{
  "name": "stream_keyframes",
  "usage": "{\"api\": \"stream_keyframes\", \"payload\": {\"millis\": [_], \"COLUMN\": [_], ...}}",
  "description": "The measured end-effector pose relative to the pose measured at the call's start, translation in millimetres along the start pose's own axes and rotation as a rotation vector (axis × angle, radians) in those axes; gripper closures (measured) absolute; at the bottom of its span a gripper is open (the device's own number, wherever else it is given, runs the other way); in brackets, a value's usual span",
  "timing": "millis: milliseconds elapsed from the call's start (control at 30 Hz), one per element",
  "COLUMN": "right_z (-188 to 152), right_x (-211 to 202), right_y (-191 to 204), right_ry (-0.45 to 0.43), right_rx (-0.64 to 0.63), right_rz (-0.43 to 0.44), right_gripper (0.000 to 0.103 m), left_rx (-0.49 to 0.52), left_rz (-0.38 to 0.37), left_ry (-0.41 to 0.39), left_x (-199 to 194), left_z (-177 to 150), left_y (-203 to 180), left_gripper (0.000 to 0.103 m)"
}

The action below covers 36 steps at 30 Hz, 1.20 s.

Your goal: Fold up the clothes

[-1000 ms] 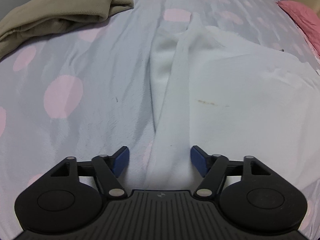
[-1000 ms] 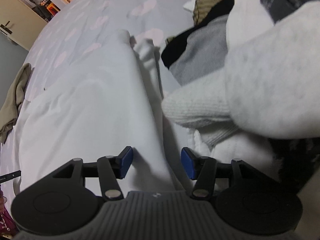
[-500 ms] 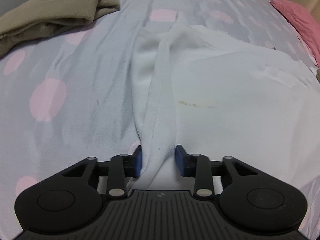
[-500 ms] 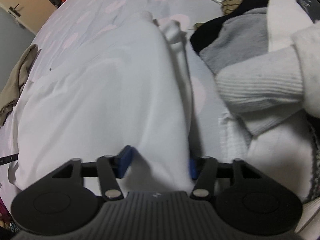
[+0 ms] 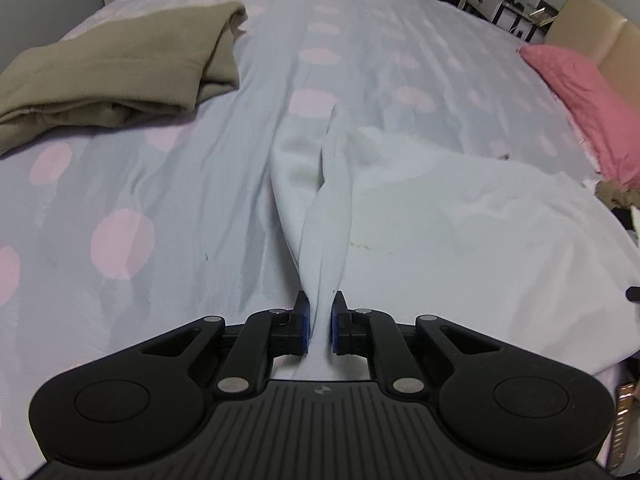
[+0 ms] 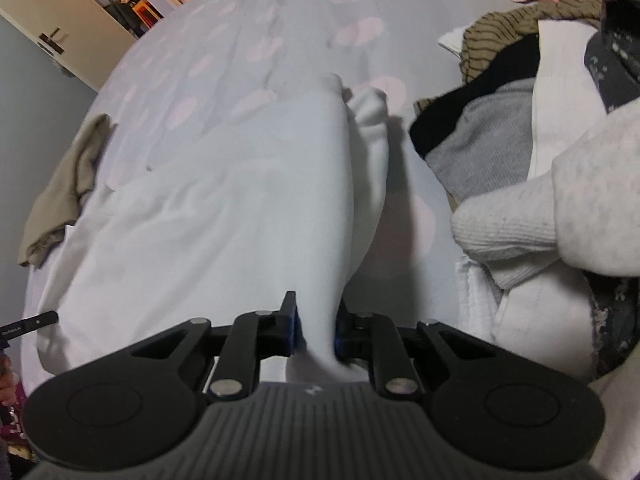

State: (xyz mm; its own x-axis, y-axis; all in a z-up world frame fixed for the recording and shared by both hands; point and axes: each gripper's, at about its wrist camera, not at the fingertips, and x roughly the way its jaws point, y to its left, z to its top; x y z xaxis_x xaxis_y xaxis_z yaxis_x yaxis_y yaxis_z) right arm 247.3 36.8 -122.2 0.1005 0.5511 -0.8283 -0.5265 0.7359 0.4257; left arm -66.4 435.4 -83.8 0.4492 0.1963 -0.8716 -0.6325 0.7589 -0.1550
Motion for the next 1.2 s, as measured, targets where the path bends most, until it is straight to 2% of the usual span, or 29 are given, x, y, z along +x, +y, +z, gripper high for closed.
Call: {"api": "stream_keyframes", "payload": {"millis": [100,233,500,600,733,867,933,1000,1033,1100,1200], "right_z": [-2,-16,-69,-85,-95,-98,-98,-95,-93,-87,-76], "right_x": [-15,-29,-52,-50,-28,-13,-10,-10,-11,-12,-10], "right_y": [9,14,12,11,2,-2,-1,-2,-2,-4,-5], "right_ry": [0.006,0.056,0.142,0.160,0.182,0.211,0.216,0.204,0.192,0.168,0.141], "right_rx": [0.009,0.022,-0.005,-0.018,-0.018,-0.025,-0.036,-0.045,-0.044,-0.029,-0.010], "right_rz": [0.025,0.046,0.066,0.062,0.011,-0.026,-0.049,-0.071,-0.071,-0.065,-0.054], "right_gripper": [0.085,0.085,0.085,0.085,0.085,0.084,0.070,0.058,0.055,0.052,0.046], "left_rx": [0.010,0.032,0.092,0.101,0.149,0.114,0.105,0.092,0.082,0.063,0.057], "left_rz": [-0.007,-0.007,-0.016,0.002,0.049,0.048,0.066,0.075,0.076,0.076,0.083], "left_ry": [0.006,0.039,0.069,0.088,0.126,0.147,0.140,0.115,0.099,0.072,0.060], "left_x": [-15,-30,-61,-56,-37,-31,-33,-39,-42,-47,-45], "left_z": [1,-14,-60,-73,-79,-79,-79,-78,-77,-73,-66], "left_y": [-4,-5,2,5,4,14,18,22,25,26,23], "left_gripper": [0.096,0.096,0.096,0.096,0.096,0.091,0.087,0.078,0.075,0.063,0.061]}}
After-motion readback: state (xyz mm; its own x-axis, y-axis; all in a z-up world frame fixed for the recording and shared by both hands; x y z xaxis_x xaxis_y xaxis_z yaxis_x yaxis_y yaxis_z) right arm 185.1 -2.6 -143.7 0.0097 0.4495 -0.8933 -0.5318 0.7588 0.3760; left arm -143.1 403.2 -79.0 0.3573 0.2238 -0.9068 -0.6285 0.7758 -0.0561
